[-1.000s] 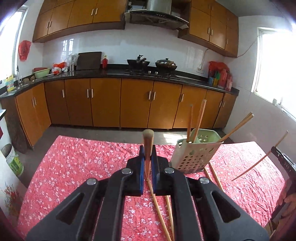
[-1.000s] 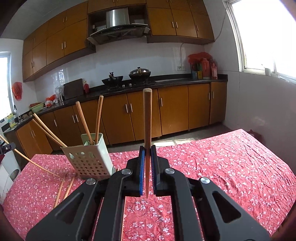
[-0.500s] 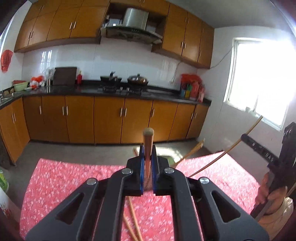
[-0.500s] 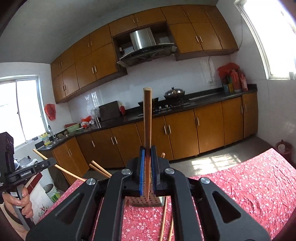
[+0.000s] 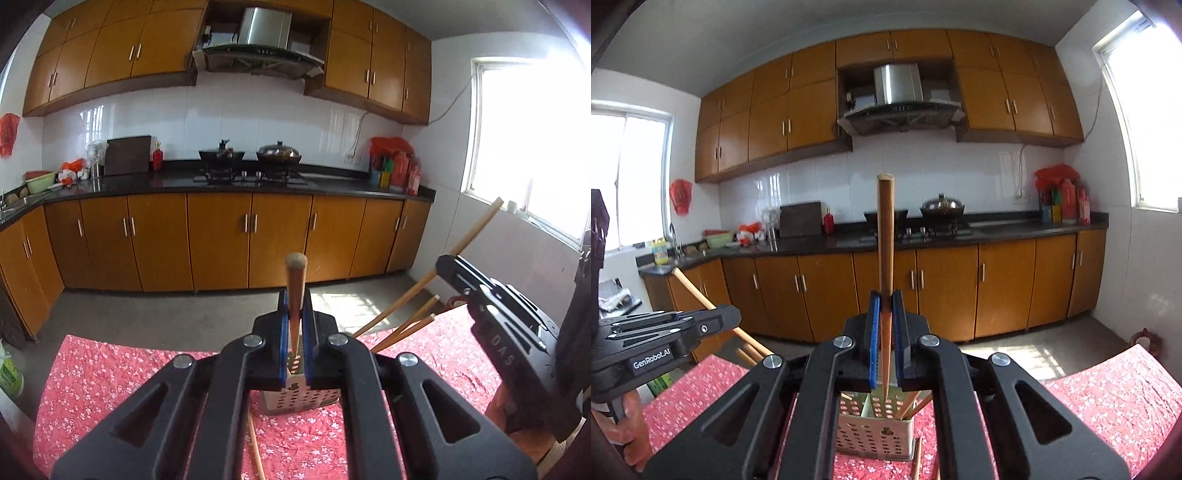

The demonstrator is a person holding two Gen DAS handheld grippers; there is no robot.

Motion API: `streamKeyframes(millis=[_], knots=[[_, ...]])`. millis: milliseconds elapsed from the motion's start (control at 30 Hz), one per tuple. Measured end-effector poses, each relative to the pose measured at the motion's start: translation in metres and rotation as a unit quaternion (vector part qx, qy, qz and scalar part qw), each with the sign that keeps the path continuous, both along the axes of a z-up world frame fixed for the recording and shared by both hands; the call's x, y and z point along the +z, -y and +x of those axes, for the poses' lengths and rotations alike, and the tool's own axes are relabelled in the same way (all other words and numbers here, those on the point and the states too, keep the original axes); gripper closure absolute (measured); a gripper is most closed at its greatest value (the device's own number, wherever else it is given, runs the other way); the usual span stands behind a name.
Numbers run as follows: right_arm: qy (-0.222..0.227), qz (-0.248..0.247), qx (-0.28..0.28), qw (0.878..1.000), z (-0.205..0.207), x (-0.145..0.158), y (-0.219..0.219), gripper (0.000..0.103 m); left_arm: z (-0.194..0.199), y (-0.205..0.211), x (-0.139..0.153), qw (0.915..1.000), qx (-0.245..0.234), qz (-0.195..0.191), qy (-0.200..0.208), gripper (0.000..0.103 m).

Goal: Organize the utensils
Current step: 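Open both grippers to drop the chopsticks into the holder, then lower the right gripper onto a chopstick and close it while the left gripper approaches another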

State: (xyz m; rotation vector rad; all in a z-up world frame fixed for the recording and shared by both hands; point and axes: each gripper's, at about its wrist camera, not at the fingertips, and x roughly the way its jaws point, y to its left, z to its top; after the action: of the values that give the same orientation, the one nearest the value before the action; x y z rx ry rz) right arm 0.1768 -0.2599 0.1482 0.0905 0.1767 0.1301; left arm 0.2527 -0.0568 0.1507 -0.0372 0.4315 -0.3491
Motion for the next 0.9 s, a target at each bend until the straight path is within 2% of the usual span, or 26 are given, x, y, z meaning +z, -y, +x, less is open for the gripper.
streamKeyframes(millis=[233, 300, 333, 367, 600, 700, 833, 900], knots=[[-0.050, 0.023, 0.004, 0.998, 0.020, -0.017, 0.007, 0.094, 0.024, 0.000, -0.020, 0.9996, 0.000, -0.004, -0.028, 0.095], [-0.054, 0.024, 0.005, 0.998, 0.017, -0.018, 0.007, 0.081, 0.025, -0.004, -0.020, 0.9995, 0.000, -0.013, -0.030, 0.093], [-0.053, 0.025, 0.004, 0.998, 0.015, -0.019, 0.008, 0.070, 0.025, -0.006, -0.019, 0.9994, 0.000, -0.016, -0.030, 0.090], [-0.050, 0.028, 0.002, 0.998, 0.013, -0.019, 0.009, 0.067, 0.024, -0.008, -0.019, 0.9994, 0.001, -0.018, -0.029, 0.087], [-0.020, 0.037, -0.010, 0.999, -0.013, -0.004, 0.021, 0.067, 0.002, -0.027, -0.006, 0.9990, 0.010, -0.043, -0.010, 0.075], [-0.015, 0.041, -0.030, 0.999, -0.035, -0.001, 0.037, 0.062, -0.020, -0.041, 0.000, 0.9986, 0.022, -0.047, 0.008, 0.071], [-0.047, 0.025, -0.067, 0.996, -0.053, -0.024, 0.058, 0.060, -0.047, -0.066, -0.018, 0.9980, 0.054, -0.031, 0.004, 0.064], [-0.090, 0.016, -0.090, 0.992, -0.054, -0.050, 0.071, 0.060, -0.054, -0.079, -0.041, 0.9969, 0.077, -0.008, -0.013, 0.063]])
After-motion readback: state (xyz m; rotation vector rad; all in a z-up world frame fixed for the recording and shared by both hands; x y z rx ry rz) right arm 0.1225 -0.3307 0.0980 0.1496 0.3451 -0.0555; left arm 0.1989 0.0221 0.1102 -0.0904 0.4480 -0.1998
